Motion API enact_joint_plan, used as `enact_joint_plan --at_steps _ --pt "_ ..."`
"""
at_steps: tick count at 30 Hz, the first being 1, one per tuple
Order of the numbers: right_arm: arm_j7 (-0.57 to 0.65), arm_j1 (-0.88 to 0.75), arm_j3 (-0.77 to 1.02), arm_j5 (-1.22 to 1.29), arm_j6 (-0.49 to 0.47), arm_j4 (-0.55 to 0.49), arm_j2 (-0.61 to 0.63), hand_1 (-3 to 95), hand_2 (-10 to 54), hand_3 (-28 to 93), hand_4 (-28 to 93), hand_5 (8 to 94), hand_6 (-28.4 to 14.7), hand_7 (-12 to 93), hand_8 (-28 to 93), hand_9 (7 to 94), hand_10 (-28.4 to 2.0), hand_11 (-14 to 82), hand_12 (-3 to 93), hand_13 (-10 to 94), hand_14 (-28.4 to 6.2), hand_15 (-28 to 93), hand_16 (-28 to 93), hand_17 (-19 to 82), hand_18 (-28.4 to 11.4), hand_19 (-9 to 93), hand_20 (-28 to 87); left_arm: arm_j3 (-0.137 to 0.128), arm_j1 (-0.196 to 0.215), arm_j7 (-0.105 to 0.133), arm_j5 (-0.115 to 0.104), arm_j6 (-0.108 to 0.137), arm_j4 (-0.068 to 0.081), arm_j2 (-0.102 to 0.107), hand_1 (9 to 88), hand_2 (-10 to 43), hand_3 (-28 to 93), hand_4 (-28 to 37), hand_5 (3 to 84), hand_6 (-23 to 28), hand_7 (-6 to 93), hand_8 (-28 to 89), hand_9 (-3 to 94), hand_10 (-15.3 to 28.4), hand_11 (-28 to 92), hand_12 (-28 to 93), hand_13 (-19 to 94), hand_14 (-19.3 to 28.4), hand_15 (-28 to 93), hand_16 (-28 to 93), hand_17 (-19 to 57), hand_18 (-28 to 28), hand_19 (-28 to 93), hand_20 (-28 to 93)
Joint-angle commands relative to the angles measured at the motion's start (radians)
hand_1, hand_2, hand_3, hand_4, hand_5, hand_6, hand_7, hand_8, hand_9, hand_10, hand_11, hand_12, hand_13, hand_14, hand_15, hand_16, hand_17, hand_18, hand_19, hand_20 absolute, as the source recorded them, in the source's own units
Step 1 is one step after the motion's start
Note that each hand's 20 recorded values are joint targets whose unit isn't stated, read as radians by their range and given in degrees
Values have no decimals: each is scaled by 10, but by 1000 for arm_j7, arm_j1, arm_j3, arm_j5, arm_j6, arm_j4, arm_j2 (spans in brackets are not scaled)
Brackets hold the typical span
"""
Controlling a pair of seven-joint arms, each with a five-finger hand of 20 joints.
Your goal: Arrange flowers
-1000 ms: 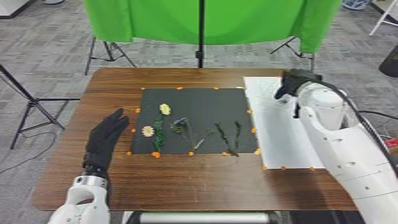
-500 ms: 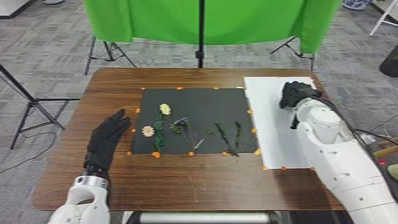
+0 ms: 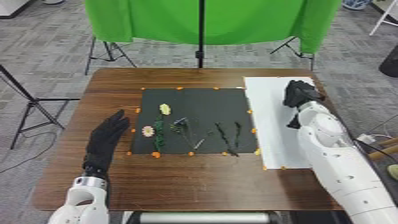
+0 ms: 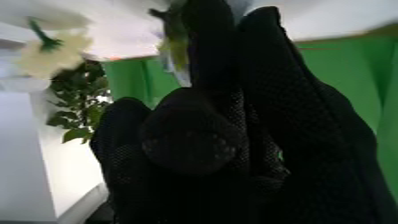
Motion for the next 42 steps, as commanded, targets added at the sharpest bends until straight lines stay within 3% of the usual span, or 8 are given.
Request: enact_joint_plan --at_steps 1,6,15,24,28,31,35,42 --pt "19 28 -104 241 53 -208 59 672 -95 543 -169 820 -14 178 101 934 -89 83 365 936 -14 588 352 678 -95 932 557 -4 20 -3 -1 2 0 -9 205 -11 647 -242 416 37 56 -53 432 113 89 134 310 136 83 10 40 95 11 153" --pt "13 49 -203 379 2 -298 54 671 -95 545 -167 821 -16 176 106 936 -89 82 369 936 -12 590 356 679 -95 932 565 4 6 -6 3 -8 6 -12 206 -11 647 -242 416 38 55 -53 432 113 89 134 310 137 83 10 40 95 11 153" --pt "68 82 -306 608 -126 -329 1 665 -95 551 -162 820 -19 174 110 937 -89 80 371 936 -10 589 358 682 -92 932 566 3 7 -11 1 -3 6 -13 205 -11 647 -243 416 37 55 -52 432 113 89 134 310 137 84 11 38 97 10 154" --pt "-43 112 -288 172 -14 -293 73 630 -95 563 -149 791 -5 191 129 914 -94 82 404 908 -20 605 367 659 -102 932 577 -6 14 -7 -1 5 2 -10 205 -10 646 -242 416 36 56 -53 431 113 89 134 309 137 83 12 38 98 10 154" --pt "-34 122 -236 108 -86 -294 99 583 -95 548 -142 763 4 207 118 871 -111 130 376 884 -30 630 359 642 -113 932 597 -2 14 -10 0 -2 5 -11 204 -12 648 -242 416 37 57 -53 431 114 88 134 310 137 83 12 37 98 10 154" --pt "-30 111 -203 14 -192 -302 115 518 -95 543 -131 738 4 180 109 809 -131 217 258 861 -42 644 354 625 -122 932 604 3 8 -13 3 -12 7 -12 205 -11 647 -242 416 37 57 -53 431 113 88 134 310 137 83 12 37 97 10 154" --pt "4 95 -163 -47 -319 -282 107 388 -95 634 -143 680 11 162 -66 743 -147 190 227 823 -63 653 352 601 -136 932 601 3 8 -13 4 -9 6 -9 204 -11 647 -241 416 37 56 -53 431 114 88 134 310 137 83 12 37 97 10 154" --pt "34 88 -111 -143 -421 -181 72 307 -95 617 -124 580 -3 97 -73 678 -178 136 220 800 -83 657 352 583 -148 932 594 3 8 -16 5 -10 5 -7 206 -12 647 -241 416 36 57 -53 431 113 88 134 310 138 83 12 38 97 10 154"
